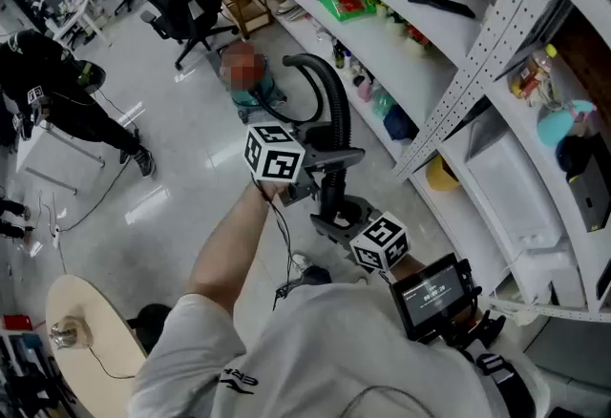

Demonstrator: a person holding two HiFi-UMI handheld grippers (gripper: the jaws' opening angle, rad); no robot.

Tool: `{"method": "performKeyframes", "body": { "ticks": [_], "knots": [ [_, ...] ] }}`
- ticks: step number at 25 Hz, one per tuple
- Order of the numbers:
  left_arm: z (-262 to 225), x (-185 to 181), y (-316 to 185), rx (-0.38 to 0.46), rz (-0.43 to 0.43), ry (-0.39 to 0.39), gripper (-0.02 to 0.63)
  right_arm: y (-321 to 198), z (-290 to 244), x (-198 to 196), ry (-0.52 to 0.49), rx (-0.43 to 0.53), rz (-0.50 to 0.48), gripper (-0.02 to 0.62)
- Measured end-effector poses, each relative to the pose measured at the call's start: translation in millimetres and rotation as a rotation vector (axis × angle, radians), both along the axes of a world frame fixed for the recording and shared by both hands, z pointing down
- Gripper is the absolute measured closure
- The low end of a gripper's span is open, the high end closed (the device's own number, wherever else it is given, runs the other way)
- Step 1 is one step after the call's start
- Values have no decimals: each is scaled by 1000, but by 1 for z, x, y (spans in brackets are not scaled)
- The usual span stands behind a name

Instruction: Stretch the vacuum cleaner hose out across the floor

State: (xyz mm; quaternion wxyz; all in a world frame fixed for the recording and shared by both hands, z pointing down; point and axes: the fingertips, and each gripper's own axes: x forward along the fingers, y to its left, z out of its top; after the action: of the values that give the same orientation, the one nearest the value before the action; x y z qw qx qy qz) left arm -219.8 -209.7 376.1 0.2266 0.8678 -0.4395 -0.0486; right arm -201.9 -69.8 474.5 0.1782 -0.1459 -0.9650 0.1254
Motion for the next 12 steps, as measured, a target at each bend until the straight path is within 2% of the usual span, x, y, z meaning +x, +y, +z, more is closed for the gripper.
{"method": "performKeyframes", "body": {
  "ticks": [6, 12],
  "knots": [
    [1, 93, -28, -7, 75, -4, 314, -26, -1, 82, -3, -6, 87, 402],
    [9, 169, -46, -26, 132, 1, 314, -43, 4, 154, 2, -7, 164, 402]
  ]
}}
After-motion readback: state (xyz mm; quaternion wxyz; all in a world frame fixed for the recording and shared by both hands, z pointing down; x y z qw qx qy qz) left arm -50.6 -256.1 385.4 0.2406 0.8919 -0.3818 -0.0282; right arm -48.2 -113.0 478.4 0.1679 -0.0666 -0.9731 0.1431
